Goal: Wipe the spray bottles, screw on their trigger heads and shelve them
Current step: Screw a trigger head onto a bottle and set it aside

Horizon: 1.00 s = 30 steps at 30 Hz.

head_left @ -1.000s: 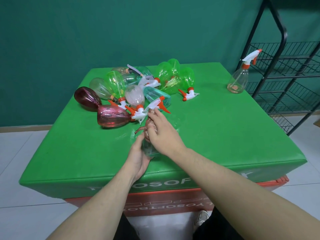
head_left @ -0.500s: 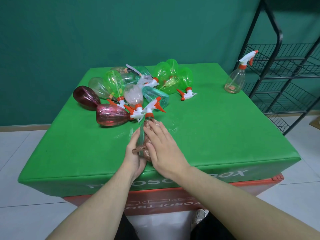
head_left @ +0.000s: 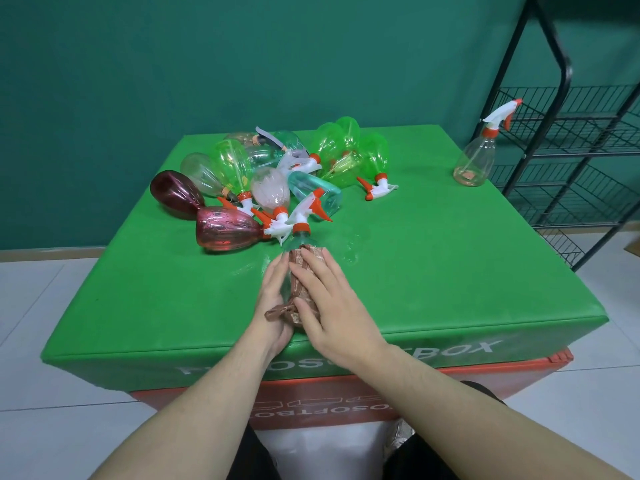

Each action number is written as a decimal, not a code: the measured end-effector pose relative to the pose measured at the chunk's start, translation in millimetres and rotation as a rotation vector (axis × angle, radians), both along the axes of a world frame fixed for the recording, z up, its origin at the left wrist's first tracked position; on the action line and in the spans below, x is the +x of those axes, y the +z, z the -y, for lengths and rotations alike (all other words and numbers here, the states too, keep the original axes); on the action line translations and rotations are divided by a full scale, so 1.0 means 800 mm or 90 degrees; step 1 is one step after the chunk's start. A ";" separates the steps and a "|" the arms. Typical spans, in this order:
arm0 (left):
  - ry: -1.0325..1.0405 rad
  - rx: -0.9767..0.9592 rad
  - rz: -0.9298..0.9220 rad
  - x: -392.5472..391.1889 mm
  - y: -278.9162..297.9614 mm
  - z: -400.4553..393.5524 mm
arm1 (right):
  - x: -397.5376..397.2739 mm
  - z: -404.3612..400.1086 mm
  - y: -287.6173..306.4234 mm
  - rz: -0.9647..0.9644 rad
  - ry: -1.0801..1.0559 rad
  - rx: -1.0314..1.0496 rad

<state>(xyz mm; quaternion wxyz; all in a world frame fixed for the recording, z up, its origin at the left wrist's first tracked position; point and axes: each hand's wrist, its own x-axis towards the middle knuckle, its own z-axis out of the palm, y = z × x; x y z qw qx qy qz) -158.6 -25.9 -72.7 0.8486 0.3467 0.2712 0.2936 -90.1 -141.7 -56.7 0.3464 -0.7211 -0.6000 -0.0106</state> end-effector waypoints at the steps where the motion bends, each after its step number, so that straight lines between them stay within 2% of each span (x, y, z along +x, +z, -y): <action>1: -0.011 -0.002 0.006 0.000 0.000 0.000 | 0.001 -0.002 0.004 -0.009 -0.007 0.002; 7: -0.067 0.069 0.014 0.003 -0.003 0.000 | 0.020 -0.028 0.028 -0.110 -0.070 0.003; 10: -0.067 0.064 -0.001 0.000 0.002 0.002 | 0.025 -0.041 0.039 -0.115 -0.089 -0.015; 18: -0.084 0.029 0.006 -0.001 0.004 0.003 | 0.031 -0.063 0.047 -0.220 -0.114 -0.046; 30: -0.033 0.023 0.008 0.004 -0.004 0.003 | 0.011 -0.012 0.015 -0.010 -0.049 0.010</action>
